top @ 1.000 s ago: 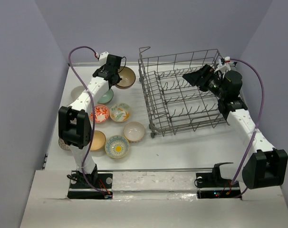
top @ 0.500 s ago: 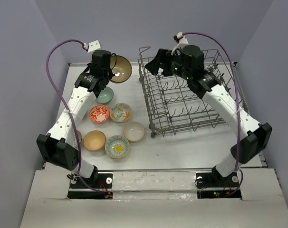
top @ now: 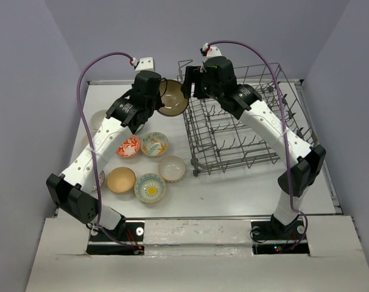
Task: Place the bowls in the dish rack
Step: Pass from the left arm to the right
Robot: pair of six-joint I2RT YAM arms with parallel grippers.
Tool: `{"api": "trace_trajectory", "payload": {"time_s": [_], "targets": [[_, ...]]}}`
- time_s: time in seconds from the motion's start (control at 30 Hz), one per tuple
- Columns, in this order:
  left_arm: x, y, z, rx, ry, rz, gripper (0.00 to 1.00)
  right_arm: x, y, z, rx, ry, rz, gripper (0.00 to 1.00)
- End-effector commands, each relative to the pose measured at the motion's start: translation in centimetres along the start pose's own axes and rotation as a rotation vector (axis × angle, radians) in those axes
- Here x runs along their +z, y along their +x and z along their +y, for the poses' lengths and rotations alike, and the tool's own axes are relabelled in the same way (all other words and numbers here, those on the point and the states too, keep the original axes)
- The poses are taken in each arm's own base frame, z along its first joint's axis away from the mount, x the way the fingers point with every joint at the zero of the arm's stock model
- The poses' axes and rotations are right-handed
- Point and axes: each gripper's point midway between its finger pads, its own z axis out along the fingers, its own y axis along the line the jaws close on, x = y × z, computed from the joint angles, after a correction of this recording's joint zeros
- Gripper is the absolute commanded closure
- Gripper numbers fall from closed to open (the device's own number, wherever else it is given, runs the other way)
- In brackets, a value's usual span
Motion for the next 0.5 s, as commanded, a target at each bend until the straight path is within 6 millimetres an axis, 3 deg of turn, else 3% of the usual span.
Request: {"api": "trace_trajectory", "payload": {"time_s": [0.0, 0.17, 0.47], "targets": [[-3.6, -6.3, -0.9, -0.111, 0.073, -0.200, 1.00, -0.4, -1.3, 0.1, -0.020, 0.026, -0.031, 0.29], [-3.9, -7.2, -1.0, -0.123, 0.077, -0.221, 1.00, -0.2, 0.0, 0.6, -0.026, 0.006, 0.000, 0.35], [-3.7, -7.6, -3.1, -0.122, 0.112, -0.221, 1.00, 0.5, 1.8, 1.5, -0.019, -0.037, 0.043, 0.40]]}}
